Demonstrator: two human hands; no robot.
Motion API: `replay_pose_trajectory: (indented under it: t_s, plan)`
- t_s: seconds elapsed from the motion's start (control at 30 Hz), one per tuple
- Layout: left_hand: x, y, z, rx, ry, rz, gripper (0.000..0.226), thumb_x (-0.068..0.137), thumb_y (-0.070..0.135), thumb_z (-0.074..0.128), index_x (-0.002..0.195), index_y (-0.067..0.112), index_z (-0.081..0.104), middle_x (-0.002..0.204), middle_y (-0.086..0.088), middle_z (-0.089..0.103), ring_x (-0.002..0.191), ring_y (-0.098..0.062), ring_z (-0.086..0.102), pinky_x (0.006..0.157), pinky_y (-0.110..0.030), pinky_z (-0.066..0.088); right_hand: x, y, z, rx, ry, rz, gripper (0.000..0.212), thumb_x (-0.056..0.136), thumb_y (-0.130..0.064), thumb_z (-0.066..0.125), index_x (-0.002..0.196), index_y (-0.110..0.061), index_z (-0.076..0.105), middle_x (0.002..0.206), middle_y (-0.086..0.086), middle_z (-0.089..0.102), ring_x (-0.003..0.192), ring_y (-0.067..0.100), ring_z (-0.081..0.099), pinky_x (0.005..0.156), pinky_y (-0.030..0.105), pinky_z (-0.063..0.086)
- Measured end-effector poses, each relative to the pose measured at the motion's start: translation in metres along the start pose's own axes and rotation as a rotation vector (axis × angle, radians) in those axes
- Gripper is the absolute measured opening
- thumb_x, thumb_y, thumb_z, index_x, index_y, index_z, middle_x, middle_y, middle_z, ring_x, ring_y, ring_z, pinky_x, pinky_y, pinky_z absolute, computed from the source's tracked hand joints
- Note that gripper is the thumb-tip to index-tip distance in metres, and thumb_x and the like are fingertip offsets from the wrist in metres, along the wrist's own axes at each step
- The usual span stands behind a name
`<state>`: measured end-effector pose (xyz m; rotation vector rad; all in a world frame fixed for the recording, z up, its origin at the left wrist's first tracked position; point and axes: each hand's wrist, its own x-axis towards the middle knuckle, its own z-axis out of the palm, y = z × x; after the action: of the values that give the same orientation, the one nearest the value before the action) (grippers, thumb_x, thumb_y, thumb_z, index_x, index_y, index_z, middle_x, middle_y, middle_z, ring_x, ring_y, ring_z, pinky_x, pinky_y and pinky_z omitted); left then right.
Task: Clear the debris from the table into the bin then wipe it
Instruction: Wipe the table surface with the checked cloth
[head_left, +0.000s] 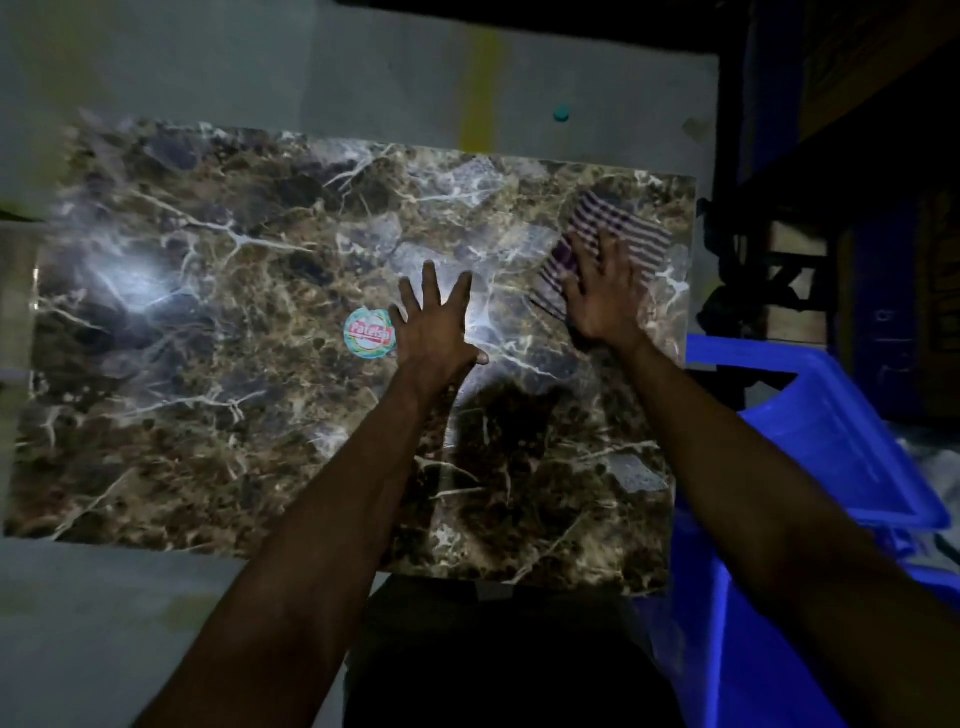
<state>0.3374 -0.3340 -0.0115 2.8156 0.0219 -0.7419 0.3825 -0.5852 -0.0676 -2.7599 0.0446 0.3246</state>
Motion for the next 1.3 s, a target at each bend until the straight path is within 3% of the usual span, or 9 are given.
replay_pose_trajectory:
  t_s: [0.13, 0.27, 0.37, 0.5, 0.7, 0.8, 0.97, 1.17, 1.3]
  plan:
    - [-0.001, -0.020, -0.009, 0.094, 0.032, 0.084, 0.124, 0.063, 0.073, 0.082, 0.162, 0.036, 0.019, 0.171, -0.013, 0.011, 0.146, -0.046, 0.027, 0.105, -0.062, 0.041, -0.015, -0.054, 0.022, -0.004, -0.104, -0.191, 0.056, 0.109, -0.047, 0.033, 0.163, -0.039, 0.020, 0.173, 0.007, 0.010, 0.159, 0.034, 0.002, 0.125, 0.054, 0.005]
    - [0.016, -0.063, -0.035, 0.082, -0.010, 0.236, 0.124, 0.050, 0.045, 0.098, 0.156, 0.036, 0.035, 0.166, 0.000, 0.027, 0.139, -0.035, 0.041, 0.094, -0.054, 0.054, -0.042, -0.047, 0.023, -0.066, -0.229, -0.354, 0.060, 0.106, -0.050, 0.035, 0.163, -0.042, 0.019, 0.174, 0.001, 0.008, 0.160, 0.031, 0.003, 0.125, 0.055, 0.011]
    - [0.027, -0.084, -0.032, 0.078, -0.044, 0.268, 0.130, 0.040, 0.040, 0.099, 0.153, 0.038, 0.035, 0.163, 0.003, 0.030, 0.141, -0.033, 0.041, 0.095, -0.052, 0.055, -0.034, -0.034, 0.009, -0.119, -0.239, -0.316, 0.064, 0.102, -0.056, 0.035, 0.162, -0.045, 0.017, 0.173, 0.002, 0.012, 0.159, 0.033, 0.011, 0.124, 0.057, 0.021]
    - [0.014, -0.079, -0.035, -0.083, 0.041, 0.088, 0.131, 0.048, 0.027, 0.098, 0.159, 0.021, 0.030, 0.168, -0.010, 0.019, 0.150, -0.036, 0.026, 0.104, -0.056, 0.048, 0.004, -0.079, 0.014, -0.081, -0.169, -0.073, 0.065, 0.101, -0.057, 0.027, 0.163, -0.042, 0.014, 0.174, 0.007, 0.006, 0.159, 0.038, 0.005, 0.125, 0.057, 0.012]
    - [0.010, -0.099, -0.033, -0.067, 0.037, -0.102, 0.152, 0.048, 0.073, 0.090, 0.164, 0.023, 0.005, 0.171, -0.015, -0.006, 0.156, -0.042, -0.002, 0.120, -0.065, 0.016, 0.001, -0.159, 0.055, -0.054, -0.225, -0.248, 0.061, 0.106, -0.051, 0.027, 0.164, -0.039, 0.013, 0.174, 0.007, -0.001, 0.159, 0.035, -0.005, 0.124, 0.061, 0.000]
    - [0.011, -0.105, -0.030, -0.041, 0.051, -0.086, 0.146, 0.056, 0.070, 0.088, 0.164, 0.026, 0.001, 0.172, -0.012, -0.010, 0.157, -0.042, -0.001, 0.120, -0.065, 0.018, -0.033, -0.149, 0.053, -0.075, -0.288, -0.406, 0.060, 0.105, -0.054, 0.027, 0.163, -0.043, 0.015, 0.174, 0.002, 0.000, 0.160, 0.032, -0.003, 0.125, 0.060, 0.005]
    - [0.020, -0.107, -0.032, 0.017, -0.046, -0.048, 0.145, 0.061, 0.067, 0.087, 0.164, 0.020, -0.003, 0.169, -0.020, -0.015, 0.154, -0.050, -0.003, 0.117, -0.069, 0.020, -0.034, -0.110, 0.031, -0.117, -0.278, -0.352, 0.062, 0.103, -0.064, 0.022, 0.162, -0.048, 0.011, 0.174, 0.002, 0.007, 0.159, 0.033, 0.006, 0.122, 0.062, 0.019]
    - [0.030, -0.114, -0.048, 0.101, -0.103, -0.024, 0.133, 0.063, 0.041, 0.096, 0.161, 0.020, 0.011, 0.169, -0.021, 0.003, 0.151, -0.051, 0.013, 0.102, -0.063, 0.045, 0.018, -0.179, 0.053, -0.016, -0.213, -0.185, 0.062, 0.104, -0.057, 0.022, 0.164, -0.040, 0.014, 0.174, 0.008, 0.000, 0.159, 0.038, -0.004, 0.124, 0.060, 0.001]
    - [0.030, -0.110, -0.037, 0.096, -0.028, -0.073, 0.129, 0.062, 0.046, 0.096, 0.160, 0.022, 0.014, 0.168, -0.018, 0.006, 0.151, -0.049, 0.013, 0.106, -0.065, 0.040, -0.008, -0.180, 0.062, -0.070, -0.279, -0.404, 0.060, 0.106, -0.055, 0.026, 0.164, -0.040, 0.017, 0.174, 0.005, 0.003, 0.159, 0.034, -0.003, 0.125, 0.061, 0.006]
